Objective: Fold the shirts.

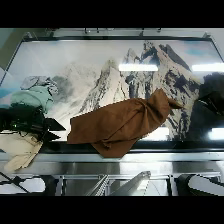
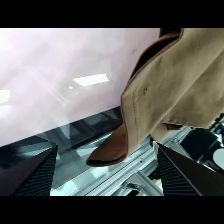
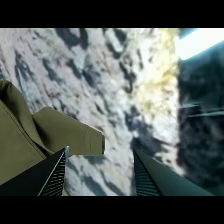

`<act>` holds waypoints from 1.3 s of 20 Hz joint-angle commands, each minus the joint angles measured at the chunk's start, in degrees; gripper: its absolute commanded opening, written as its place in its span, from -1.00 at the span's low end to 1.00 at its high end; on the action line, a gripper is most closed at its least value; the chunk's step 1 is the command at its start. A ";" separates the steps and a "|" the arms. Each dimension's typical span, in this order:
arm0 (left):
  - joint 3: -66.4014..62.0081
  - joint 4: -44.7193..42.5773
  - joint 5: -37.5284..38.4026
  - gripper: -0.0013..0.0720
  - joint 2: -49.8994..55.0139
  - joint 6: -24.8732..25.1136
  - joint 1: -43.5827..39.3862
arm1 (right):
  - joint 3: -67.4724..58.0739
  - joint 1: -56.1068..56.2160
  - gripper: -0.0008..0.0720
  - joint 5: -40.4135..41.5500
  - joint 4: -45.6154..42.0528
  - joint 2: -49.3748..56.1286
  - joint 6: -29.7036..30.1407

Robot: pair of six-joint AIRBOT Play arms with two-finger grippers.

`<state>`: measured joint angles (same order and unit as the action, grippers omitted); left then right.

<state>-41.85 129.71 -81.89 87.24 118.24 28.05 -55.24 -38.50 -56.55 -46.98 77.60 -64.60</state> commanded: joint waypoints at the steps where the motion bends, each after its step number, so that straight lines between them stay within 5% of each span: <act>1: 4.26 5.90 3.65 0.93 2.51 4.59 -0.02 | -0.04 -0.02 0.29 0.13 0.28 0.02 -0.11; 3: 4.79 9.57 3.37 -0.02 5.97 7.98 -3.04 | -0.04 0.00 0.29 0.13 0.31 0.02 -0.11; 4: 4.74 12.31 2.73 -0.17 7.56 9.53 -4.96 | -0.04 0.02 0.29 0.13 0.61 0.02 -0.11; 7: 0.52 13.84 -0.02 -0.20 10.86 10.73 -10.95 | -0.04 0.02 0.29 0.09 0.70 0.02 -0.11; 9: -1.66 13.84 -0.48 -0.97 10.99 10.73 -13.20 | -0.04 0.02 0.29 -0.11 0.68 0.02 -0.11; 20: -10.56 13.81 -3.98 -0.93 9.07 7.30 -15.87 | -0.04 0.52 0.29 -0.59 1.07 7.48 0.13; 26: -11.02 13.79 -3.61 -0.92 7.58 7.26 -15.87 | -0.57 9.90 0.29 0.55 11.74 17.84 0.26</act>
<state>-52.47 143.17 -84.95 95.29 125.71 12.21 -55.51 -32.84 -57.10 -39.90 91.05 -64.34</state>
